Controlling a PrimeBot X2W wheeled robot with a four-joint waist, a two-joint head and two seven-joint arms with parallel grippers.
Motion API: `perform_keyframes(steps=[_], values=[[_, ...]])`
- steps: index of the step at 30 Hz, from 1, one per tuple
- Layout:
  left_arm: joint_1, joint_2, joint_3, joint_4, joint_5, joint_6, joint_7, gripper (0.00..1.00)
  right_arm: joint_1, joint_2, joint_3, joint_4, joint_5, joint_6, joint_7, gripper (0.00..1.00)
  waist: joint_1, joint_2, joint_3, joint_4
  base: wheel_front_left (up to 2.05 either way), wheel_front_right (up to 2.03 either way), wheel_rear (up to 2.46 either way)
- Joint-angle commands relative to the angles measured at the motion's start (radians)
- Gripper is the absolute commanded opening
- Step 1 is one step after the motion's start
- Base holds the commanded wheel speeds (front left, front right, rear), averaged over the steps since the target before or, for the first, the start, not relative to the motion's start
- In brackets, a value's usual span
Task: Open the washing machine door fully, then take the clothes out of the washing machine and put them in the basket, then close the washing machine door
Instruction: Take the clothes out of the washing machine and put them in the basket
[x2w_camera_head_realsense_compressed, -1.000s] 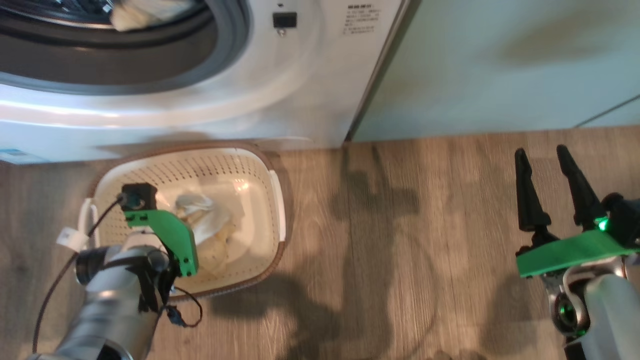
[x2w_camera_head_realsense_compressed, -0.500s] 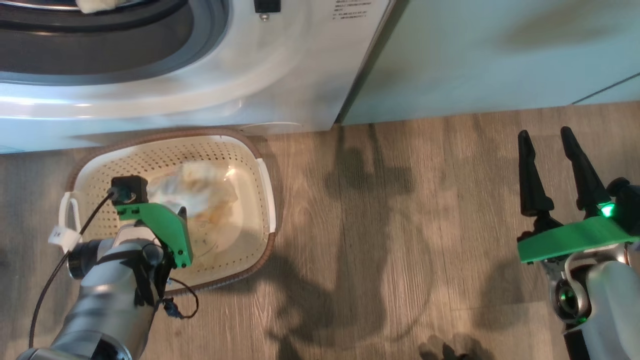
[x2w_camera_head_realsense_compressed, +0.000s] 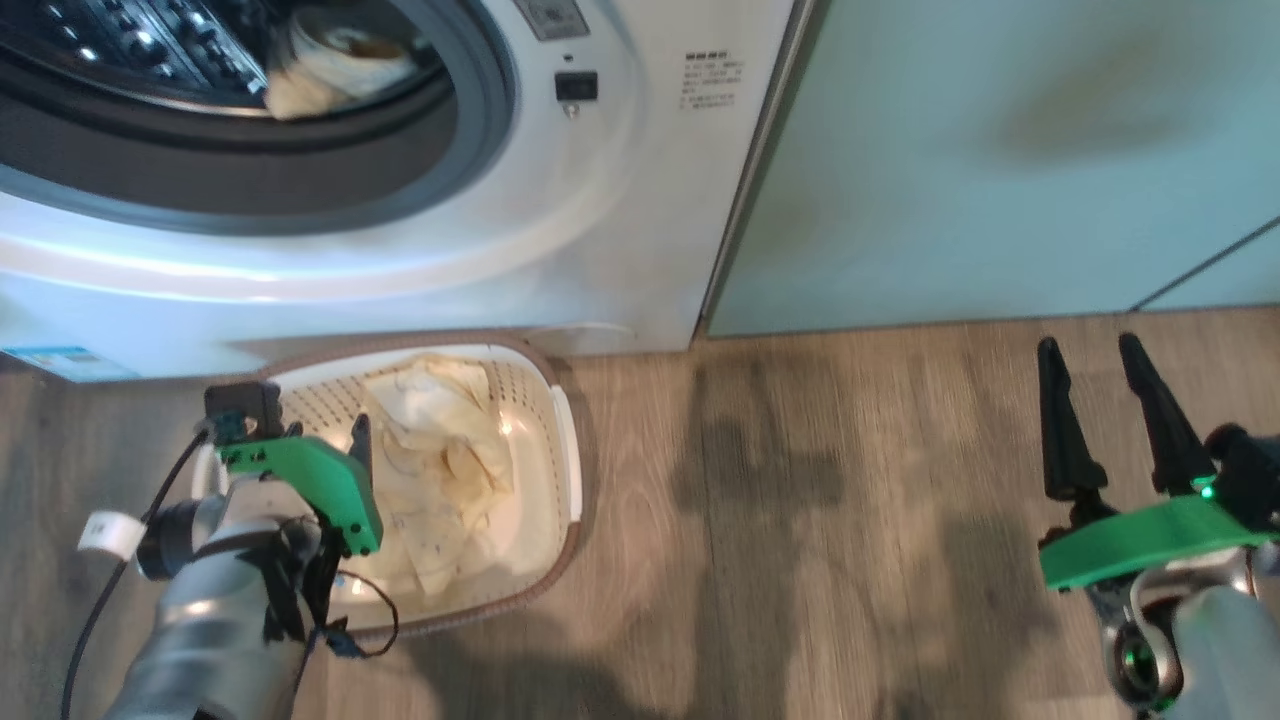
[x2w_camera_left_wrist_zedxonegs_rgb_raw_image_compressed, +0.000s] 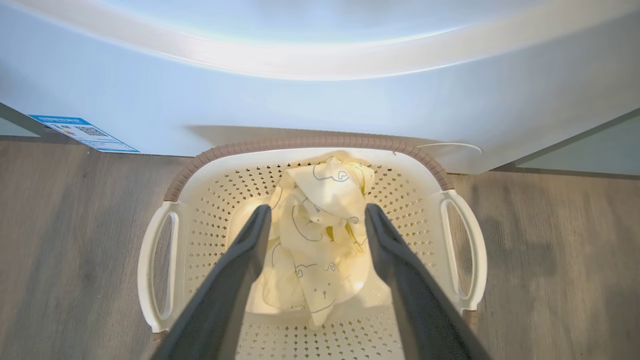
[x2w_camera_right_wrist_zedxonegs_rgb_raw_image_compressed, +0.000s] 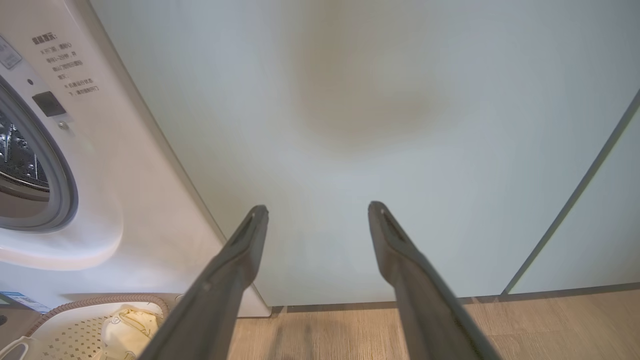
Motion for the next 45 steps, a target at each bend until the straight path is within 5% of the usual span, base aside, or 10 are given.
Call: perform_keyframes(steps=[1,14,27,45], values=[[0.014,0.048,0.035,-0.020,-0.007,-0.001,-0.013,1.00,0.005,-0.011,0.015,-0.025,-0.010,0.004,-0.010,1.00,0.0002,0.0000,-0.046,0.017,0.00,0.00,0.00],[0.255,0.084,0.186,-0.434,0.063,0.005,-0.016,1.00,0.111,-0.020,0.009,-0.017,-0.012,0.004,-0.010,1.00,0.0002,0.0000,-0.213,0.058,0.00,0.00,0.00],[0.556,-0.008,0.394,-0.821,0.205,-0.011,-0.016,1.00,0.176,-0.014,0.017,-0.020,-0.013,0.004,-0.010,1.00,0.0002,0.0000,-0.297,0.052,0.00,0.00,0.00],[0.648,-0.072,0.479,-0.945,0.297,-0.044,-0.016,1.00,0.183,-0.007,0.020,-0.022,-0.008,0.004,-0.010,1.00,0.0002,0.0000,-0.298,0.052,0.00,0.00,0.00]])
